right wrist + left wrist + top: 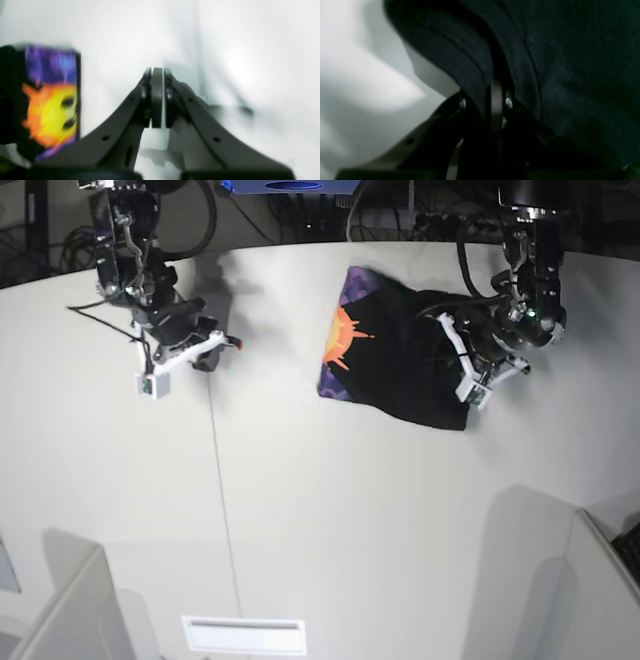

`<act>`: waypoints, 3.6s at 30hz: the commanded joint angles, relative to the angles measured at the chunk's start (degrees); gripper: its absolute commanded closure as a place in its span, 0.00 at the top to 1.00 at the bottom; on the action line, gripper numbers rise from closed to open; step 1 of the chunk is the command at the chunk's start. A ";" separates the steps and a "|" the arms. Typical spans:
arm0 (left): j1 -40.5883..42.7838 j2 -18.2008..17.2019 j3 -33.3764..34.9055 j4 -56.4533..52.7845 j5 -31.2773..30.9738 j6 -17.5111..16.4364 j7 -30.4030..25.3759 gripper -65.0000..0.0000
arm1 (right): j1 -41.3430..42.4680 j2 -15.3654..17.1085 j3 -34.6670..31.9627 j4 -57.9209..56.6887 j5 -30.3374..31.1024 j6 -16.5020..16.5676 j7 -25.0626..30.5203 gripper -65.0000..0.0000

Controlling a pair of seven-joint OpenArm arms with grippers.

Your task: Fold the T-shirt properly

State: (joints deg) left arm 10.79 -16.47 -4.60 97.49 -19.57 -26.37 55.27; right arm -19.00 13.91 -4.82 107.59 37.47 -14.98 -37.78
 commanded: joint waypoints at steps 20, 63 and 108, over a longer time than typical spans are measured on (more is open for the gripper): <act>-23.67 -2.30 42.53 -0.66 20.58 -0.49 1.31 0.00 | -6.09 0.20 8.12 5.95 0.02 0.08 0.55 0.00; -41.51 -2.12 62.14 -11.73 20.67 -5.76 -16.63 0.35 | -0.12 0.11 10.23 -0.21 0.02 0.08 0.29 0.00; 38.40 -0.54 -6.61 12.97 20.50 7.60 -69.11 0.00 | -36.07 4.15 10.14 4.98 -28.99 13.18 38.44 0.00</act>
State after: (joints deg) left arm 48.84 -16.56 -10.79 109.73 1.52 -19.38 -13.19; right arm -54.24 17.50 5.15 111.77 8.58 -1.50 -0.58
